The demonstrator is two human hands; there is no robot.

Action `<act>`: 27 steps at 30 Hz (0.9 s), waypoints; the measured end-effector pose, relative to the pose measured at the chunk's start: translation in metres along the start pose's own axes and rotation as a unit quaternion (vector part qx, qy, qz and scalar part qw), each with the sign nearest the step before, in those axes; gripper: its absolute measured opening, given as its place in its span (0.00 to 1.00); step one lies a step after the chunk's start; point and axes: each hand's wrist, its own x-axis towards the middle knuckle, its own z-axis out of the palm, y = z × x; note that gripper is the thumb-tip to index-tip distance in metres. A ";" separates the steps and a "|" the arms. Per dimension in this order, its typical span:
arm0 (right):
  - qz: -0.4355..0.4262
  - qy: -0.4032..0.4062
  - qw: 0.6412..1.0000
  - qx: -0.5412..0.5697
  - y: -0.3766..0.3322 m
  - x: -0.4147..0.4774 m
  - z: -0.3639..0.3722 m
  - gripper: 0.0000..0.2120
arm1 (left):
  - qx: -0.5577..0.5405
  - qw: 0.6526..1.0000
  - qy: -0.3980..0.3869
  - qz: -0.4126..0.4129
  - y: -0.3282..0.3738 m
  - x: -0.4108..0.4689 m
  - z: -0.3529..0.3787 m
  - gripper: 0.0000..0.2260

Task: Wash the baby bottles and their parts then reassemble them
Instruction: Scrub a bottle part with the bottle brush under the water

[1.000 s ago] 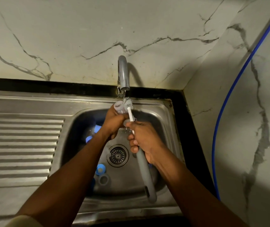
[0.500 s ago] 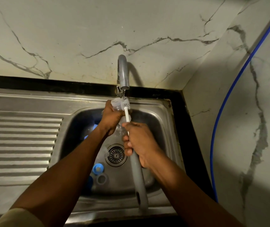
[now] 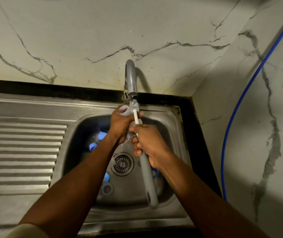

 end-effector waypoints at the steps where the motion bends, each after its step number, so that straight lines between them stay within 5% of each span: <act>1: 0.002 -0.004 1.000 -0.027 0.004 -0.007 0.000 0.09 | -0.016 1.000 0.009 0.002 0.001 0.002 -0.001 0.15; 5: 0.012 -0.012 1.000 -0.017 0.007 -0.012 -0.005 0.09 | 0.035 0.998 0.043 0.002 -0.005 0.005 -0.003 0.24; 9: 0.013 0.012 0.999 0.030 -0.006 0.008 -0.009 0.05 | 0.037 0.999 -0.010 0.005 -0.013 -0.003 0.005 0.21; 13: 0.012 -0.023 0.998 -0.052 0.005 -0.012 -0.005 0.09 | 0.051 0.996 0.076 0.017 -0.003 0.009 -0.004 0.18; 18: -0.007 0.021 1.000 0.008 -0.006 0.004 -0.004 0.07 | 0.047 0.999 -0.020 0.004 -0.002 0.001 0.005 0.21; 24: -0.002 -0.003 0.996 -0.090 0.009 -0.017 -0.003 0.10 | 0.034 0.998 0.043 0.005 -0.001 0.014 -0.005 0.18; 27: -0.005 0.003 0.998 -0.063 0.001 -0.006 -0.005 0.09 | 0.061 0.998 0.016 0.023 -0.004 0.007 0.000 0.19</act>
